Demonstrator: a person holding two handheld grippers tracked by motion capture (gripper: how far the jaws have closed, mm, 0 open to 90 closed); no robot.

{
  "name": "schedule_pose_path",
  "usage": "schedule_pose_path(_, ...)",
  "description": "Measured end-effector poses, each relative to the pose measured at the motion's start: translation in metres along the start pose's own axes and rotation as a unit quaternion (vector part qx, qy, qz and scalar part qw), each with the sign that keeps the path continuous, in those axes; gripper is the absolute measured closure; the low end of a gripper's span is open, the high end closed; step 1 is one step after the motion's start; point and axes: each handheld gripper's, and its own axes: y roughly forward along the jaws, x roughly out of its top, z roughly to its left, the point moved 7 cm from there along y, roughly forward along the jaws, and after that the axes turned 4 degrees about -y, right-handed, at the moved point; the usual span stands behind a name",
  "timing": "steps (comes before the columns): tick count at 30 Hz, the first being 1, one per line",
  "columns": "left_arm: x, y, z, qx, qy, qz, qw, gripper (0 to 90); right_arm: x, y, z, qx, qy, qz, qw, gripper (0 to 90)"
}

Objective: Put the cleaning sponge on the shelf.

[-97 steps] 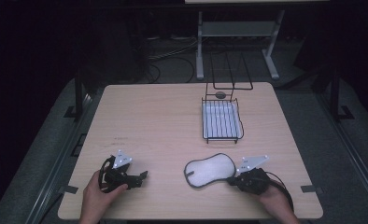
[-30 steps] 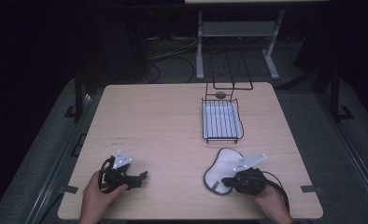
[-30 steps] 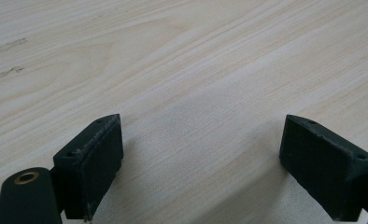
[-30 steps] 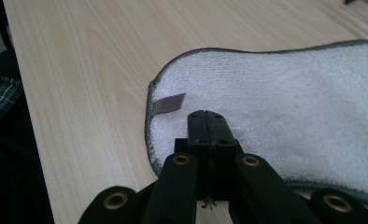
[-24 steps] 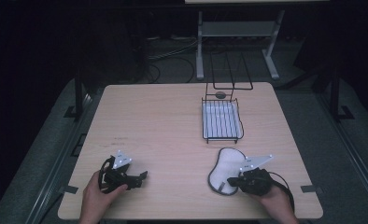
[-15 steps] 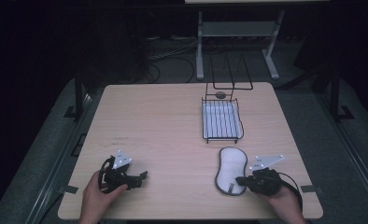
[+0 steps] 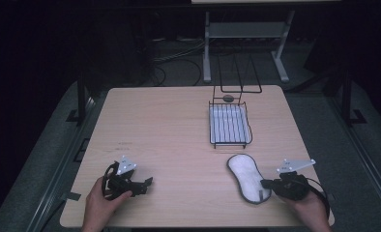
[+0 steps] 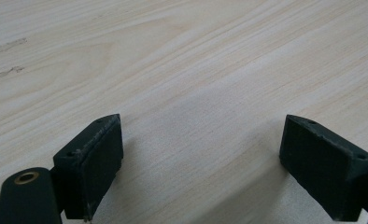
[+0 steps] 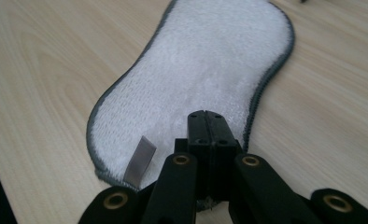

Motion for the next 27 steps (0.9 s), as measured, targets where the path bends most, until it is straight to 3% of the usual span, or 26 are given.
schedule_pose_path(14,0.000,0.000,0.000,0.000,0.000,0.000,1.0000,12.7,-0.009,-0.014,-0.034,-0.041,0.030,0.000,0.9987,89.7)
schedule_pose_path(19,0.000,0.000,0.000,0.000,0.000,0.000,1.0000,12.8,-0.009,-0.014,-0.040,-0.039,0.028,-0.003,0.9988,89.4)
schedule_pose_path(22,0.000,0.000,0.000,0.000,0.000,0.000,1.0000,12.8,-0.004,-0.017,-0.036,-0.026,0.030,-0.012,0.9991,76.9)
schedule_pose_path(23,0.000,0.000,0.000,0.000,0.000,0.000,1.0000,12.7,-0.004,-0.017,-0.036,-0.026,0.030,-0.012,0.9991,76.9)
schedule_pose_path(27,0.000,0.000,0.000,0.000,0.000,0.000,1.0000,12.8,0.003,-0.016,-0.031,-0.014,0.033,-0.022,0.9991,50.9)
